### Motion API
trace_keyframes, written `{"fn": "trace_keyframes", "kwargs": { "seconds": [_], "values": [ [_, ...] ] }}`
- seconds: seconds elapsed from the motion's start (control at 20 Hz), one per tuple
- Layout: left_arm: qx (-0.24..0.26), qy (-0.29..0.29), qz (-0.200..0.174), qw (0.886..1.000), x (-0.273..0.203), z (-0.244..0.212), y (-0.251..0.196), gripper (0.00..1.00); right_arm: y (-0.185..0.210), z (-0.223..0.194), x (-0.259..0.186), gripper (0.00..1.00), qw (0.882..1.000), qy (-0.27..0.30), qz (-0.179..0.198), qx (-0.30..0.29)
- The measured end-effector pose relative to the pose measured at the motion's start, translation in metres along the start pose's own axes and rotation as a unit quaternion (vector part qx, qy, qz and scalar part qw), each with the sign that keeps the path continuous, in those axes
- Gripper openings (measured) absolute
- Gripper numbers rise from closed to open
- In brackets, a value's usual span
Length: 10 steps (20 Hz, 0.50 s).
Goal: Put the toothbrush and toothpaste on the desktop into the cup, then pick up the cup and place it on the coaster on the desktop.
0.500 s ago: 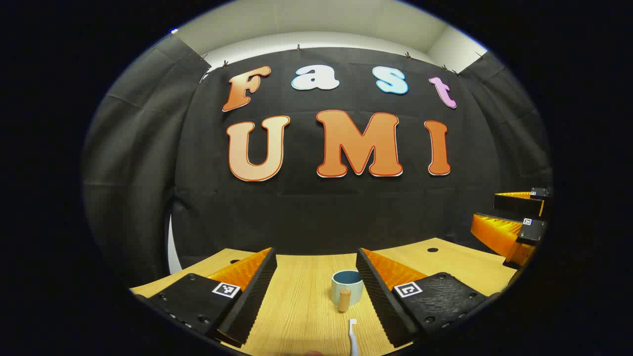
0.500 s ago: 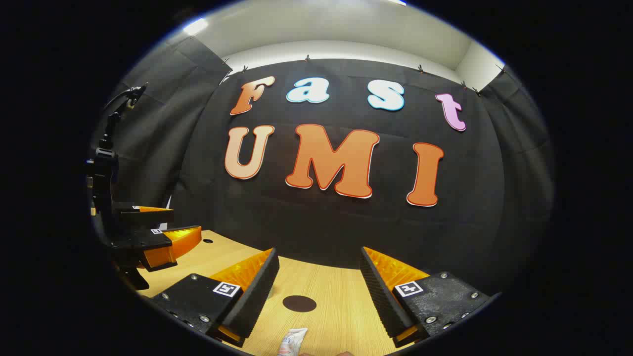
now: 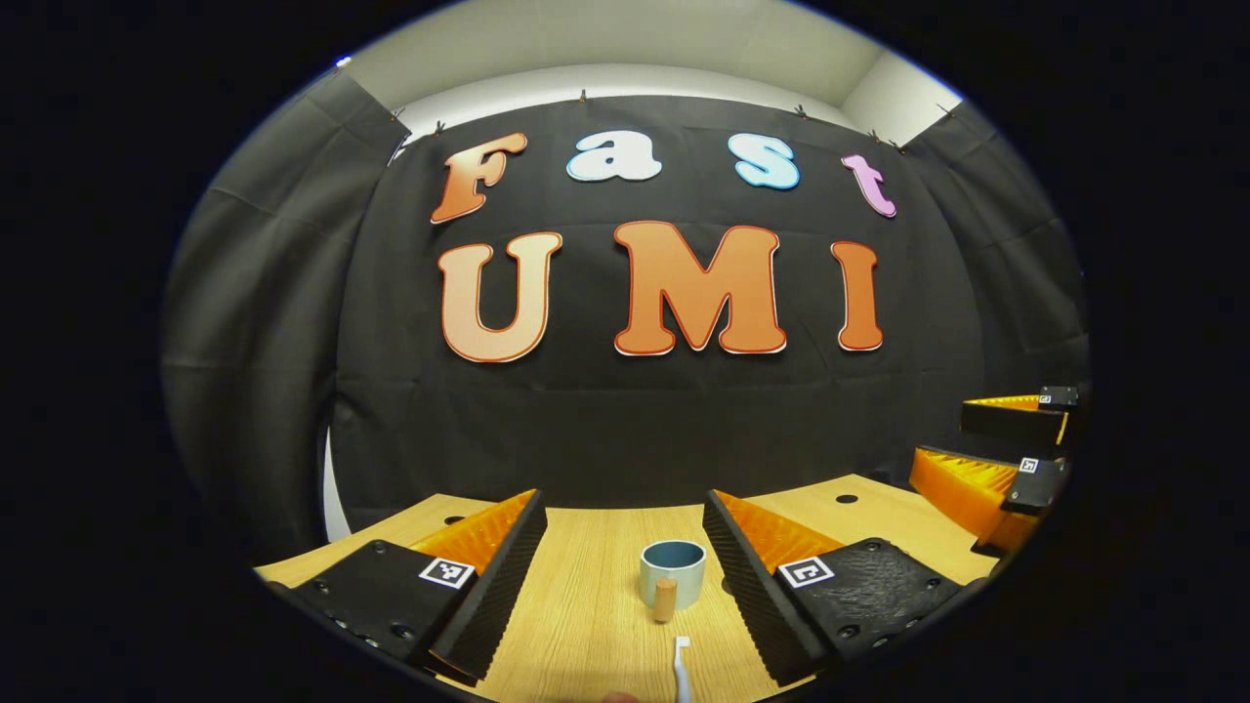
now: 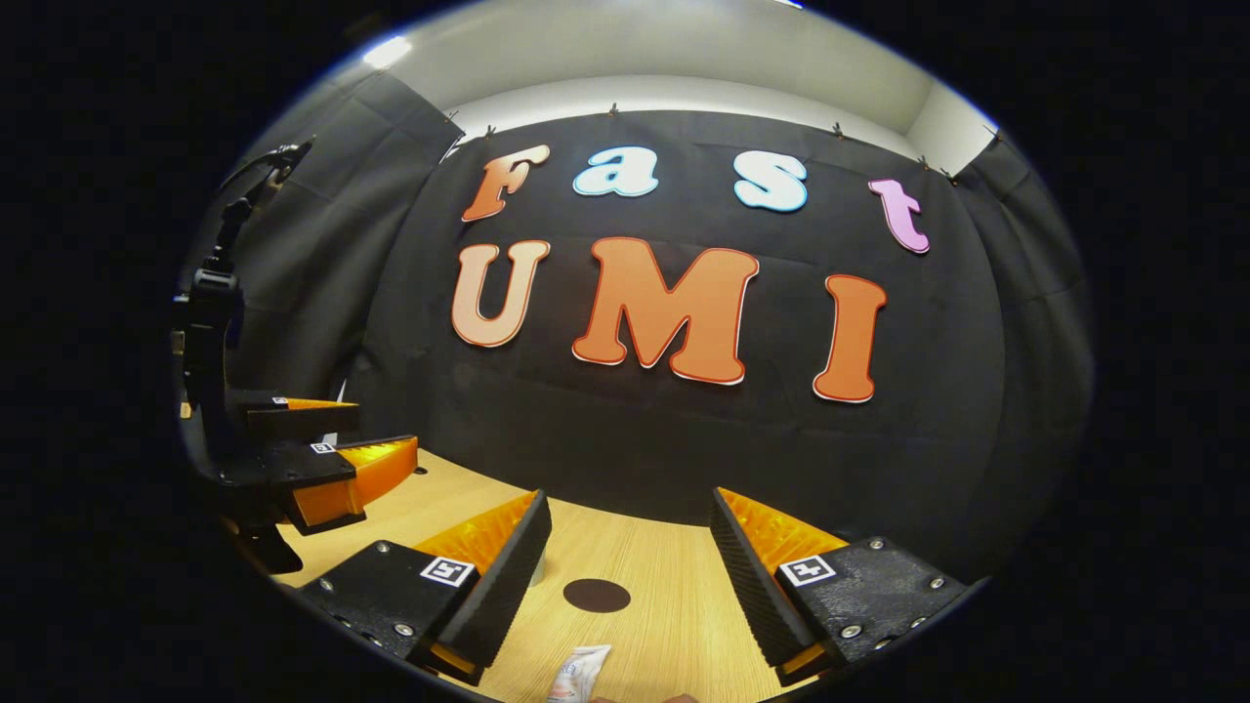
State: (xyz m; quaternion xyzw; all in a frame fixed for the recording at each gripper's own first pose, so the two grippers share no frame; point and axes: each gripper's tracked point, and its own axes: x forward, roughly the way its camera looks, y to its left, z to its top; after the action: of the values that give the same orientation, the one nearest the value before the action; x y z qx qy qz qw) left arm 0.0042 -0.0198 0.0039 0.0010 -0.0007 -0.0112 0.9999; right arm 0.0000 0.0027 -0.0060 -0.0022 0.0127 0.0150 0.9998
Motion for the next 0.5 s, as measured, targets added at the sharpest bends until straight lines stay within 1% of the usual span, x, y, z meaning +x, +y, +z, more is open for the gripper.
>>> {"fn": "trace_keyframes", "kwargs": {
  "seconds": [0.25,0.5],
  "values": [
    [0.008,0.000,-0.005,1.000,0.002,0.000,-0.007,0.97,0.000,-0.018,0.003,0.98,1.000,0.025,0.001,-0.002],
    [0.018,0.035,-0.021,0.999,0.004,-0.022,-0.022,0.97,0.001,-0.047,-0.004,0.98,0.998,0.070,0.006,-0.003]
  ]
}}
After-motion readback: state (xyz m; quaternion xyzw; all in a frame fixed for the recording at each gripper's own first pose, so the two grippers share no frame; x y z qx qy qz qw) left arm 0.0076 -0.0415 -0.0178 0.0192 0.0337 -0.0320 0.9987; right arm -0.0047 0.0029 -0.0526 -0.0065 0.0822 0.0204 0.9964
